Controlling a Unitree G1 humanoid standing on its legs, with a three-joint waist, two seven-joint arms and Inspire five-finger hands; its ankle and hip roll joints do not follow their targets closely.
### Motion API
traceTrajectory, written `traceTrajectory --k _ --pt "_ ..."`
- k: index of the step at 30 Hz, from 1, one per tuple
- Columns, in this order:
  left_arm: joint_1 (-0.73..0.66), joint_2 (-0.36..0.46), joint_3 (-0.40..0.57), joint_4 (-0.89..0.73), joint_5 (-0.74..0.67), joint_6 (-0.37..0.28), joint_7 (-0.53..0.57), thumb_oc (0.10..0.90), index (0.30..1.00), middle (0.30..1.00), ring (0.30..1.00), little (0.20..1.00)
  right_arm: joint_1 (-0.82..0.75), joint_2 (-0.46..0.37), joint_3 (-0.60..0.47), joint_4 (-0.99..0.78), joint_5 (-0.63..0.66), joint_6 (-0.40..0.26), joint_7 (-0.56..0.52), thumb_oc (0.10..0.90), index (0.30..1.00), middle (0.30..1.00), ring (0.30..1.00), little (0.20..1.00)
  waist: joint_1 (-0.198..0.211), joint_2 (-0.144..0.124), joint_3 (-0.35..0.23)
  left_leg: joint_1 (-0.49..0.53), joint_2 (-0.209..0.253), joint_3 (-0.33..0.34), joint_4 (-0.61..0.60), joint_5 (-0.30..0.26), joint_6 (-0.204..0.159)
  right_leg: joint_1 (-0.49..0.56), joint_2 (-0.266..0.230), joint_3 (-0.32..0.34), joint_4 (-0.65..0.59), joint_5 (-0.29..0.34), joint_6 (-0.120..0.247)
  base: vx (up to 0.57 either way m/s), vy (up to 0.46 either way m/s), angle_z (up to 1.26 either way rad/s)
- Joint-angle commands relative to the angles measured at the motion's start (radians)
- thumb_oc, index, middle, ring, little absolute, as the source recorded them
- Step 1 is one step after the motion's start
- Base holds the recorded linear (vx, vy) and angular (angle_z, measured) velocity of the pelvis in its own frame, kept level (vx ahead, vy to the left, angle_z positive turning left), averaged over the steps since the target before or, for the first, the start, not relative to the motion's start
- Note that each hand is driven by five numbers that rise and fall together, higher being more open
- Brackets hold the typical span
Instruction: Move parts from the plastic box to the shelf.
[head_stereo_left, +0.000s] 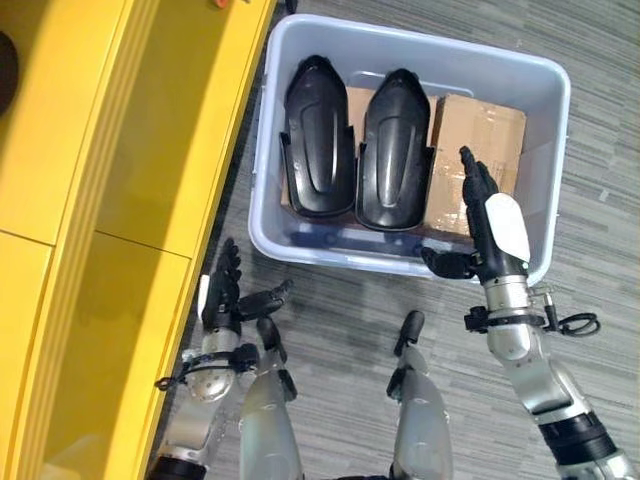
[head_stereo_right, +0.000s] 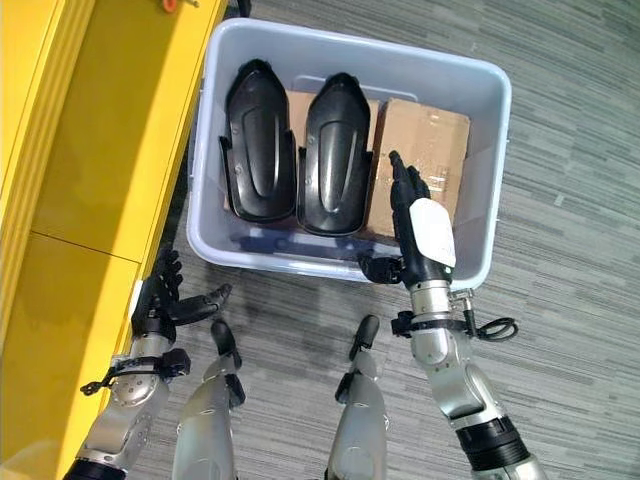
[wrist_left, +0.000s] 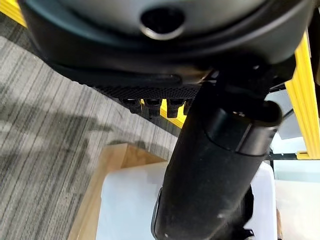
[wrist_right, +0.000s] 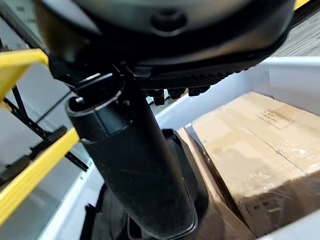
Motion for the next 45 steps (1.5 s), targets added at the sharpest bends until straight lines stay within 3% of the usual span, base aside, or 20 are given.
traceTrajectory --k 1,13,45 --pt "0.0 0.032 0.046 -0.094 0.063 -0.077 0.028 0.9 1.0 1.0 1.0 1.0 -0.1 -0.03 -0.012 -0.058 -0.076 -0.038 -0.06 0.9 1.0 1.0 1.0 1.0 0.003 -0.012 -0.01 0.037 0.02 -0.005 0.081 -0.102 -0.038 0.021 -0.037 -0.009 0.094 -0.058 0.039 0.0 0.0 0.0" --pt "-0.041 0.029 0.029 -0.098 0.08 -0.087 0.044 0.9 1.0 1.0 1.0 1.0 -0.208 -0.06 0.039 0.013 -0.261 0.017 -0.111 0.9 1.0 1.0 1.0 1.0 0.012 0.003 -0.004 -0.002 0.018 -0.016 0.086 -0.102 -0.04 -0.01 -0.041 -0.015 0.098 -0.053 0.04 0.0 0.0 0.0" --pt "-0.051 0.024 0.012 -0.087 0.063 -0.102 0.06 0.9 1.0 1.0 1.0 1.0 -0.327 0.012 0.172 0.145 -0.304 0.049 -0.102 0.9 1.0 1.0 1.0 1.0 0.037 0.019 -0.004 -0.088 0.001 -0.047 0.087 -0.097 -0.03 -0.056 -0.043 -0.04 0.102 -0.051 0.04 0.0 0.001 0.02"
